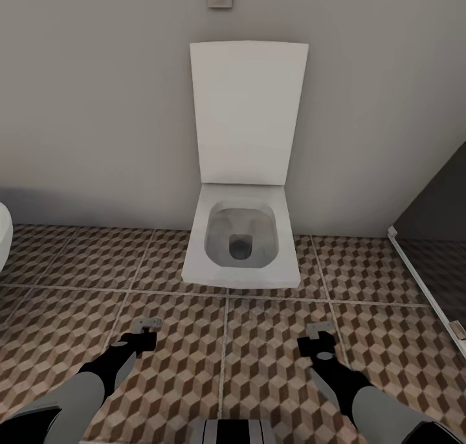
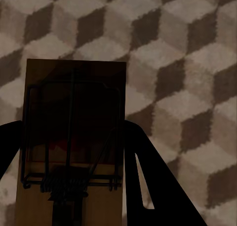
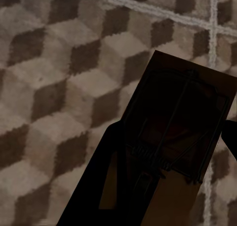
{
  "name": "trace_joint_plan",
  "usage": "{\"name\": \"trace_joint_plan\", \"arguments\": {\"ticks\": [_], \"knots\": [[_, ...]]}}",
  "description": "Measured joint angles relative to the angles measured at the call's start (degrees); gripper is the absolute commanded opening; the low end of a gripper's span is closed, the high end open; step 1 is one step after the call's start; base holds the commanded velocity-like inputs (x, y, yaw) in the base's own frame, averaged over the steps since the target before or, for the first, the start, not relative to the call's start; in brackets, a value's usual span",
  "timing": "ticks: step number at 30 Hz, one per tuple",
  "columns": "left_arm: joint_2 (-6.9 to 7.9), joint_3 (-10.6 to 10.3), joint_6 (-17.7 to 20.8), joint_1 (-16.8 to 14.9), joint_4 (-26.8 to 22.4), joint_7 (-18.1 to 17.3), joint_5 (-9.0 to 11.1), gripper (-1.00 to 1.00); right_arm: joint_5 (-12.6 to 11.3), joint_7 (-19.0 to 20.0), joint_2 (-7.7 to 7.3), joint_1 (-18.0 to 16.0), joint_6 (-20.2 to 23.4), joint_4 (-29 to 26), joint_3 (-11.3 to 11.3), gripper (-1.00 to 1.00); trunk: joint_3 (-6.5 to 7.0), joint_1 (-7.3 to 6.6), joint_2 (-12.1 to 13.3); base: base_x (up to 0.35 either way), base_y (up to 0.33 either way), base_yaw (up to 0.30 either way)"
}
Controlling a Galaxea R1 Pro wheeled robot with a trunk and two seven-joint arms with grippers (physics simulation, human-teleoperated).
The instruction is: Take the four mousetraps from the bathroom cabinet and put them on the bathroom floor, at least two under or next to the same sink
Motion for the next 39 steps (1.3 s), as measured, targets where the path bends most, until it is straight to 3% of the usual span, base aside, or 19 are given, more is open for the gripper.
{"name": "trace_joint_plan", "arguments": {"ticks": [13,25,39], "knots": [[0.02,0.00,-0.01,0.00,0.17,0.01,0.00,-1.00,-0.15,1.85,-0.56,0.00,-0.29,0.10,0.00,-1.00,0.00,0.00,0.00,0.002,0.000,0.000],[-0.04,-0.08,-1.32,0.01,0.45,-0.06,-0.25,-1.00,-0.19,1.88,-0.75,0.00,-1.10,0.54,-0.02,-1.00,0.00,-0.02,0.00,0.206,0.000,0.000],[-0.08,-0.09,-1.42,0.01,0.50,0.00,-0.04,-1.00,-0.19,1.88,-0.75,0.00,-1.26,0.65,-0.02,-1.00,0.00,0.00,0.00,0.027,0.000,0.000]]}}
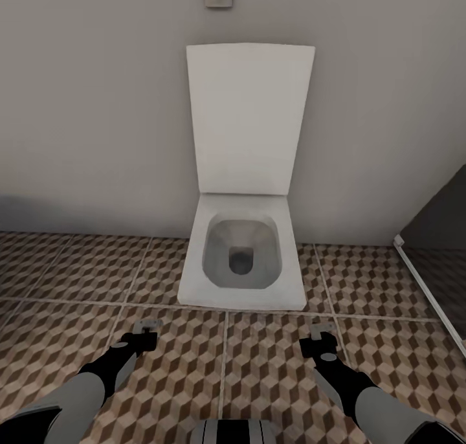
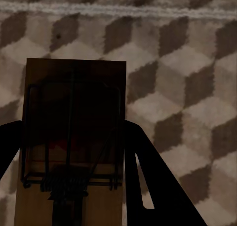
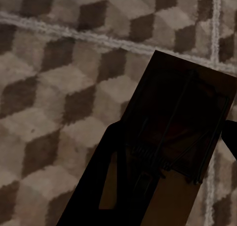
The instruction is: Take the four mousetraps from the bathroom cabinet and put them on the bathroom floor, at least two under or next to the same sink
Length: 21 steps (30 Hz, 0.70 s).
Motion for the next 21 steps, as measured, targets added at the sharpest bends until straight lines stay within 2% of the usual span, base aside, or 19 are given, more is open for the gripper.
{"name": "trace_joint_plan", "arguments": {"ticks": [6,21], "knots": [[0.06,0.06,-0.01,0.00,-0.02,0.00,0.03,-1.00,0.02,0.00,0.00,0.00,-0.01,0.00,0.00,-1.00,0.00,-0.01,0.00,0.151,0.000,0.000],[-0.33,0.17,0.48,0.00,-0.34,-0.24,0.19,-1.00,-0.03,-0.16,-0.39,0.00,-0.05,-0.08,-0.08,-1.00,0.00,0.00,0.00,0.012,0.000,0.000]]}}
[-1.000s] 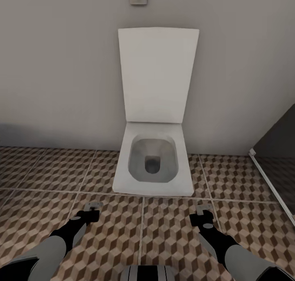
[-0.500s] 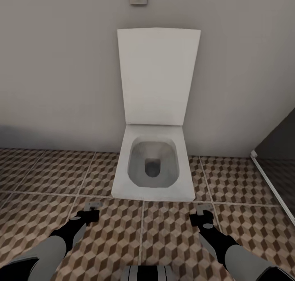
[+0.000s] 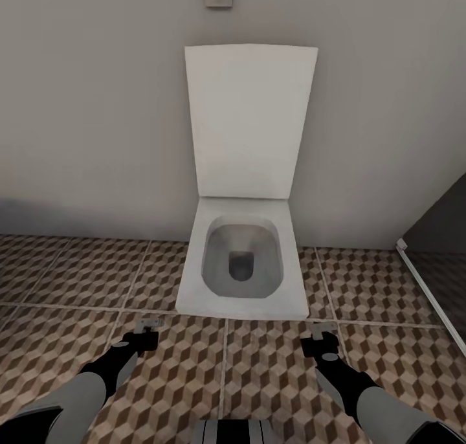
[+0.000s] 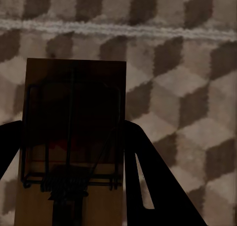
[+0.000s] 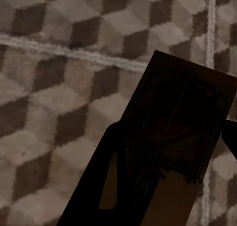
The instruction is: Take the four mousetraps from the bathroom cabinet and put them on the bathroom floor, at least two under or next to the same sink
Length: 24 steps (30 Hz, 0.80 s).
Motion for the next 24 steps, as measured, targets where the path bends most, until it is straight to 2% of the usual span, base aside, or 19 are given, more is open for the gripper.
{"name": "trace_joint_plan", "arguments": {"ticks": [5,24], "knots": [[-0.16,0.08,0.15,0.00,0.14,0.00,0.08,-1.00,-0.03,-0.01,-0.19,0.00,0.00,0.00,0.00,-1.00,0.00,0.00,0.00,0.000,0.000,0.000],[-0.18,0.09,0.21,0.00,0.43,-0.16,0.03,-1.00,-0.05,-0.02,-0.06,0.00,0.00,0.00,0.07,-1.00,-4.21,0.49,-0.25,0.000,0.000,0.000]]}}
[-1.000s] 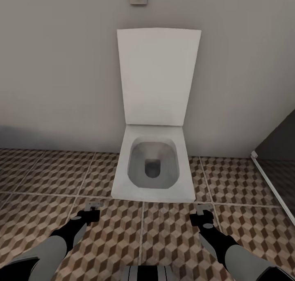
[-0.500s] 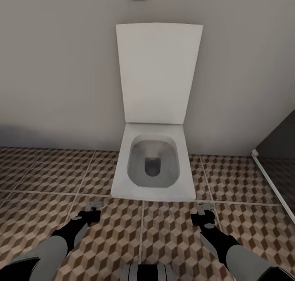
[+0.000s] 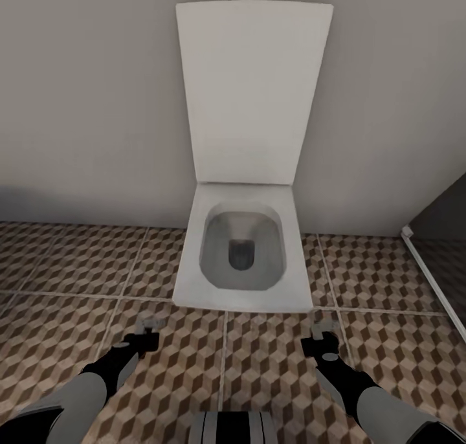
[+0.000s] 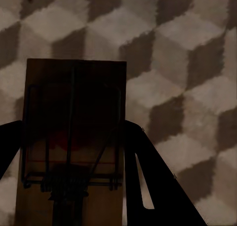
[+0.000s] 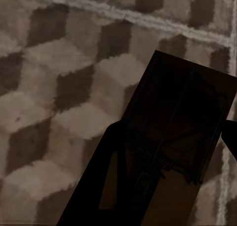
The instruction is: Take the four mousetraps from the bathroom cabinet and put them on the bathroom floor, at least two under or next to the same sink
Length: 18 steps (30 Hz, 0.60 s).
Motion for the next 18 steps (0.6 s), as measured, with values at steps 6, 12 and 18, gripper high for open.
{"name": "trace_joint_plan", "arguments": {"ticks": [6,12,18], "knots": [[-0.02,-0.01,-0.04,0.00,0.00,0.03,-0.05,-1.00,0.02,0.00,0.01,0.00,0.00,0.00,0.00,-1.00,-0.45,0.05,-0.03,0.000,0.000,0.000],[0.03,-0.03,-0.14,0.00,-0.01,0.07,-0.08,-1.00,0.03,0.00,0.01,0.00,0.00,0.00,0.00,-1.00,-0.45,0.05,-0.03,0.000,0.000,0.000],[0.06,-0.06,-0.16,0.00,-0.01,-0.04,-0.17,-1.00,0.03,0.00,0.01,0.00,0.00,0.00,0.01,-1.00,-0.45,0.05,-0.03,0.000,0.000,0.000]]}}
